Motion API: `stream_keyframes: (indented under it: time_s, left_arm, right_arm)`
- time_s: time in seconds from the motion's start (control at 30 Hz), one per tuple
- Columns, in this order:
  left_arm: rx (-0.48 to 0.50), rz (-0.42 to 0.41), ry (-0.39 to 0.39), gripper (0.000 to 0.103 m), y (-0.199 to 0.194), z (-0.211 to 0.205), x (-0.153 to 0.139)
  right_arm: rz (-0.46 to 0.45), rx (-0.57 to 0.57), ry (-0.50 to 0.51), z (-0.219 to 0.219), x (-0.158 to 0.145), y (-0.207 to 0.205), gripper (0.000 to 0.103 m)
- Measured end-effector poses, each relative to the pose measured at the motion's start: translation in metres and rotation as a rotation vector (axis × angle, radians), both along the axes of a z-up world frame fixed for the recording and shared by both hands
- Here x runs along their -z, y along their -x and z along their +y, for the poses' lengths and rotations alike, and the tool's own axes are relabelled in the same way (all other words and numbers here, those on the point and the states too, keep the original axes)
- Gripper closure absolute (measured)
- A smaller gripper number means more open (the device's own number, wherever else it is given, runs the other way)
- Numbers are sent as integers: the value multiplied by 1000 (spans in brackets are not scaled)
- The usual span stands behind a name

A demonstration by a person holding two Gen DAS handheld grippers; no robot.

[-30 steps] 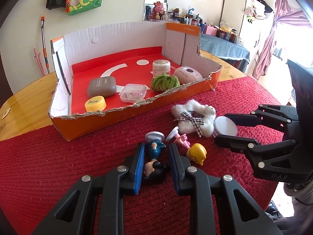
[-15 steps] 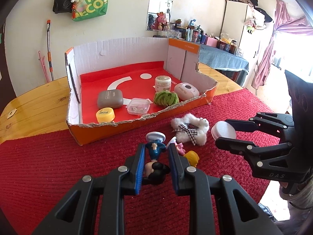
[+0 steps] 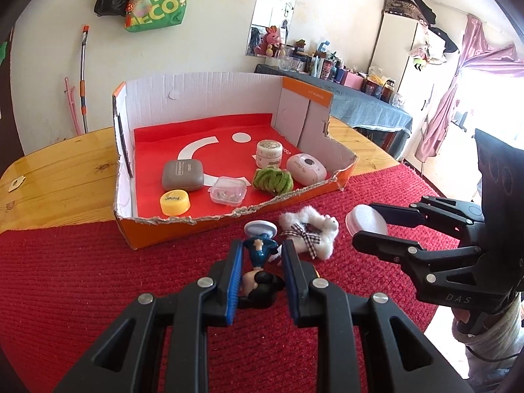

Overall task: Organize objects
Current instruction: 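Carry the white lid and blue figurine into the orange box with both grippers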

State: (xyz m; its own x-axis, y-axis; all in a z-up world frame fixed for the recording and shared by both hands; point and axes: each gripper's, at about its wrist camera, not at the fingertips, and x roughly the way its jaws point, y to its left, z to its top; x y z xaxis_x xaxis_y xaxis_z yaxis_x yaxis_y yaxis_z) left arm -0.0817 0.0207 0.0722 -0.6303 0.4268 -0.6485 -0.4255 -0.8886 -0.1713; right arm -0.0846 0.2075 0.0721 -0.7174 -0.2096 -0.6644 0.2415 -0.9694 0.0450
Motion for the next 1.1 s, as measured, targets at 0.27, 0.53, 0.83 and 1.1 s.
stream_keyframes:
  time_s: [0.27, 0.53, 0.83, 1.1]
  left_arm:
    - [-13, -6, -15, 78, 28, 7, -15]
    - [-96, -3, 35, 78, 93, 7, -33]
    - [-147, -63, 127, 78, 164, 12, -25]
    - [-178, -103, 247, 78, 196, 18, -2]
  right_arm:
    - [45, -34, -5, -3, -27, 25, 64]
    - [41, -13, -51, 3, -55, 93, 64]
    - [-106, 52, -155, 9, -39, 188, 64]
    - [-218, 73, -235, 10, -15, 227, 64]
